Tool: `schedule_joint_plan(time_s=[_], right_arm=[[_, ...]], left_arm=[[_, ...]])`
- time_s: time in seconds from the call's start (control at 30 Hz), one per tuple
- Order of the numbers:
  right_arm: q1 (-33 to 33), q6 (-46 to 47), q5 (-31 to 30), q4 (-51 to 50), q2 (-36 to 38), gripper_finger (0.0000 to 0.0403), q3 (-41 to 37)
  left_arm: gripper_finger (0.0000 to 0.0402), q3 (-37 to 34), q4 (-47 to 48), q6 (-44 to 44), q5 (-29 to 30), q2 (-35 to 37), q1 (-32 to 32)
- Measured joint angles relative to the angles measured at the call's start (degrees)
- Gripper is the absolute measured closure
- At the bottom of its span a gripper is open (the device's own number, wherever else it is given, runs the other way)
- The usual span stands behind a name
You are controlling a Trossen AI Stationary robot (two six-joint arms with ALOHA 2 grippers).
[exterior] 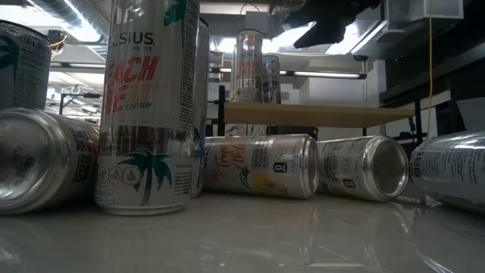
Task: Place canned beverage on shelf
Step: Put the blue soda can on the shelf aligned with the other blue soda can
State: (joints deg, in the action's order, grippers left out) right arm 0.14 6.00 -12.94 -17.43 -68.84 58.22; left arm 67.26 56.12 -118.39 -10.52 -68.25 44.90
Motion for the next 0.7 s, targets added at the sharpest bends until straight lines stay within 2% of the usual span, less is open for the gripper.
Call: schedule_joint_plan(time_s=[0.27,0.5,0.7], right_arm=[[-0.2,0.4,0.0,0.3,-1.7,0.0017,0.0],[-0.1,0.3,0.0,0.2,-2.0,0.0017,0.0],[-0.1,0.2,0.1,0.1,-2.3,0.0017,0.0]], left_arm=[[0.013,0.0,0.5,3.4,0.6,-3.5,1.2],[0.0128,0.0,2.7,4.8,0.6,-3.8,1.2],[0.0096,0.0,2.7,6.9,0.9,-3.8,1.2]])
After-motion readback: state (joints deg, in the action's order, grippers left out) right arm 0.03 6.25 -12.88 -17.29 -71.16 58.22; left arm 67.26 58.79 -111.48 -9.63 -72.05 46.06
